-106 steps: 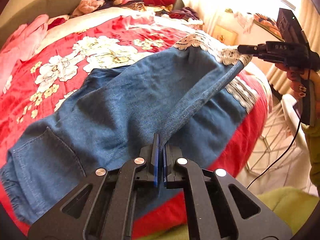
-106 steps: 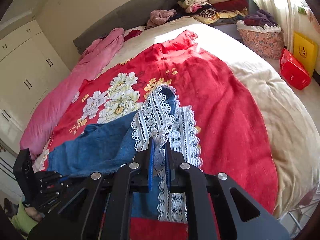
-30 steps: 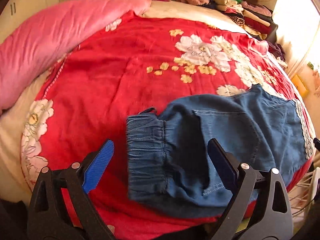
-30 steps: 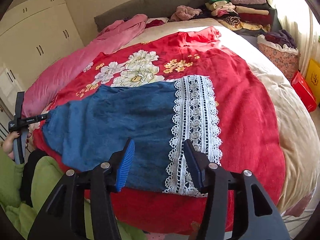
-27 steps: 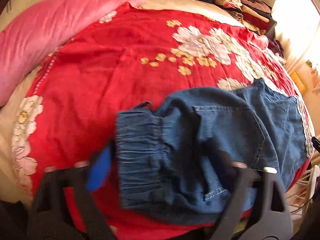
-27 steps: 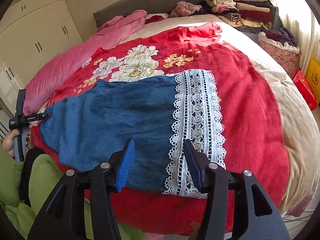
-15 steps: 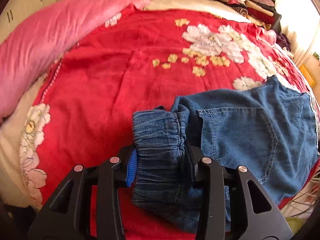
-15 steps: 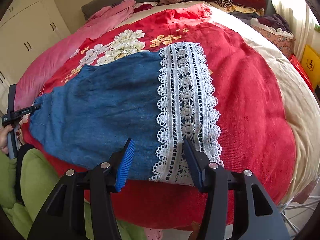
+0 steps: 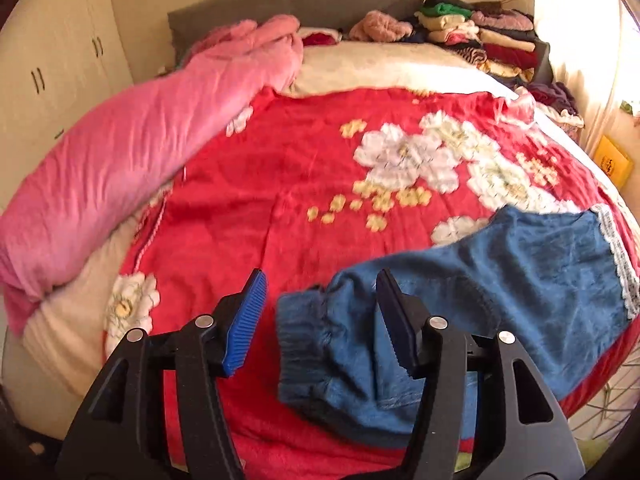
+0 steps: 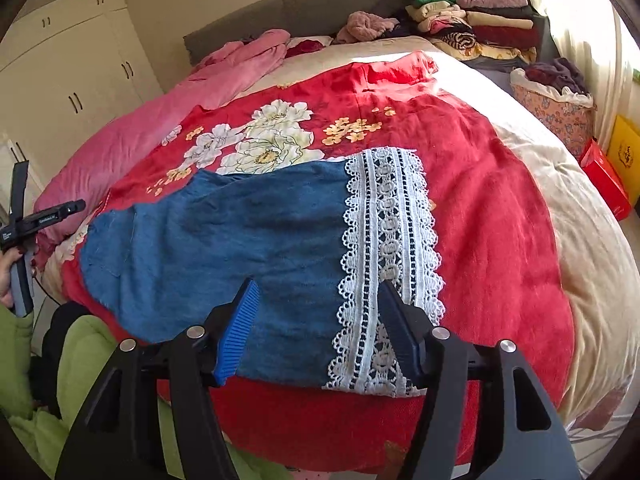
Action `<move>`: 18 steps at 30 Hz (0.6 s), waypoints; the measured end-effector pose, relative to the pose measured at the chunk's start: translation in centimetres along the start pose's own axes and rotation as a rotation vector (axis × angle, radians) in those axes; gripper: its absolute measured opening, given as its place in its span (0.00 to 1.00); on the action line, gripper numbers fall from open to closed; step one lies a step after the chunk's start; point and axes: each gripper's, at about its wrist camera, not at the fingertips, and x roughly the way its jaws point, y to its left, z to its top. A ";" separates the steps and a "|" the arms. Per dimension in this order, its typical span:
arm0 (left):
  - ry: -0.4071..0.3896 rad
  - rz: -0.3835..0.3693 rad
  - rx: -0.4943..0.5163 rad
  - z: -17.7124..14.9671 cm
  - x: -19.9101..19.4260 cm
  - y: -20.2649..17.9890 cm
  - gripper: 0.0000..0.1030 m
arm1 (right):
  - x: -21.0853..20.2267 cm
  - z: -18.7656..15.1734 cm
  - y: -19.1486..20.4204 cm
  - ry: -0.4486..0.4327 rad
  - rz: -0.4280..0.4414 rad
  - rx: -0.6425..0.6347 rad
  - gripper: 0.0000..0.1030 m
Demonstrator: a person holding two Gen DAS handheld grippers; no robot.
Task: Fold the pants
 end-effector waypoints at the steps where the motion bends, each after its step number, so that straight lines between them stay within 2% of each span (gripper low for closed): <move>1: -0.014 -0.023 0.005 0.5 -0.3 -0.5 0.50 | 0.0 0.1 0.0 -0.004 0.002 -0.002 0.59; 4: -0.018 -0.128 0.053 1.9 -0.8 -3.2 0.58 | -0.1 0.6 0.1 -0.021 0.005 -0.005 0.60; 9: 0.000 -0.255 0.140 3.9 -0.2 -8.1 0.62 | -0.2 1.8 0.1 -0.036 0.003 -0.019 0.61; 13: 0.016 -0.309 0.179 4.9 0.7 -11.2 0.65 | -0.2 2.5 0.2 -0.051 0.004 -0.025 0.61; 17: 0.035 -0.328 0.211 5.1 2.0 -13.3 0.68 | 0.1 2.8 0.0 -0.047 -0.004 -0.029 0.62; 18: 0.039 -0.331 0.219 5.1 2.6 -13.8 0.69 | 0.3 2.8 0.0 -0.045 -0.009 -0.031 0.69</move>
